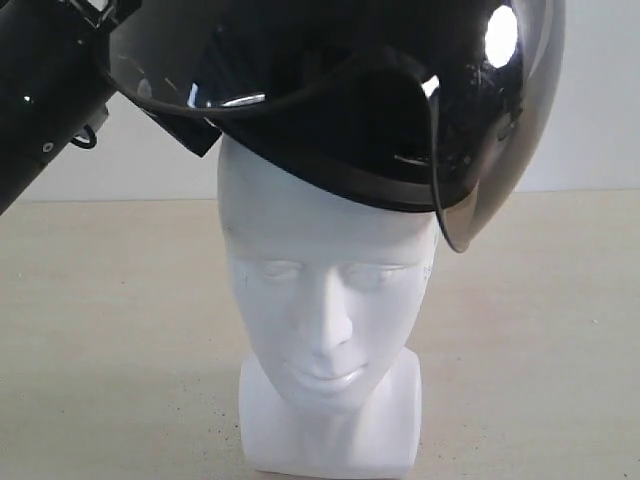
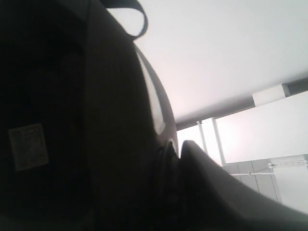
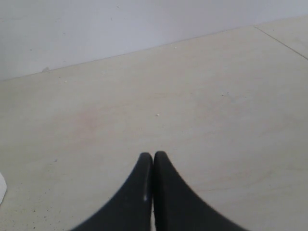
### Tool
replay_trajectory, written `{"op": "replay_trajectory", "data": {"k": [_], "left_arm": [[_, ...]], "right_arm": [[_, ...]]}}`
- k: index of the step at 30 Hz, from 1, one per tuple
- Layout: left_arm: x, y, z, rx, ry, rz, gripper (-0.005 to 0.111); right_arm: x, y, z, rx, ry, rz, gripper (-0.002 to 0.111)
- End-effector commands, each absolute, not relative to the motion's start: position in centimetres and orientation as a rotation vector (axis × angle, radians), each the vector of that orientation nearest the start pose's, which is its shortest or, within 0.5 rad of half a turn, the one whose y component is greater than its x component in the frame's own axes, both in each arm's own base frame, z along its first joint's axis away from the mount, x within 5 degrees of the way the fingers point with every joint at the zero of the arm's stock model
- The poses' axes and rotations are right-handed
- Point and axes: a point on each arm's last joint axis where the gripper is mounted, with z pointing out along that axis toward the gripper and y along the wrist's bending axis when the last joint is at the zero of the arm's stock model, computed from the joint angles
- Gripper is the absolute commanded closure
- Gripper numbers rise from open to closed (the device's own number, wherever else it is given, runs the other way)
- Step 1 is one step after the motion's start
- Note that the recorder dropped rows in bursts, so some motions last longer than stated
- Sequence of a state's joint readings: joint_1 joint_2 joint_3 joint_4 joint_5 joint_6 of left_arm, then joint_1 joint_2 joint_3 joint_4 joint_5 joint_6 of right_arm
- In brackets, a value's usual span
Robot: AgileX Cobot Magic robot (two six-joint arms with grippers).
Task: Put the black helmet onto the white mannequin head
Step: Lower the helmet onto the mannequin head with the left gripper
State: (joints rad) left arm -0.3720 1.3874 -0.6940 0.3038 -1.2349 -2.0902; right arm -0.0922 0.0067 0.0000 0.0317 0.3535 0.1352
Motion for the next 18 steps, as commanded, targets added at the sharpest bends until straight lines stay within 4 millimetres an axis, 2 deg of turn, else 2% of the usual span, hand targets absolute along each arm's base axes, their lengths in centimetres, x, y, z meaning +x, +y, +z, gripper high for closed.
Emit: {"op": "replay_trajectory", "data": {"k": [1, 7, 18], "left_arm": [[24.7, -11.7, 32.8, -0.741, 1.057, -2.238, 0.102], [24.5, -11.4, 31.4, -0.811, 1.069, -2.218, 0.102], [24.4, -10.9, 30.7, -0.881, 1.038, -2.202, 0.102]], "right_arm": [[5.3, -0.4, 18.2, 0.23, 1.81, 0.054, 0.108], [5.3, -0.4, 18.2, 0.23, 1.815, 0.054, 0.108], [5.3, -0.4, 18.2, 0.23, 1.817, 0.054, 0.108]]}}
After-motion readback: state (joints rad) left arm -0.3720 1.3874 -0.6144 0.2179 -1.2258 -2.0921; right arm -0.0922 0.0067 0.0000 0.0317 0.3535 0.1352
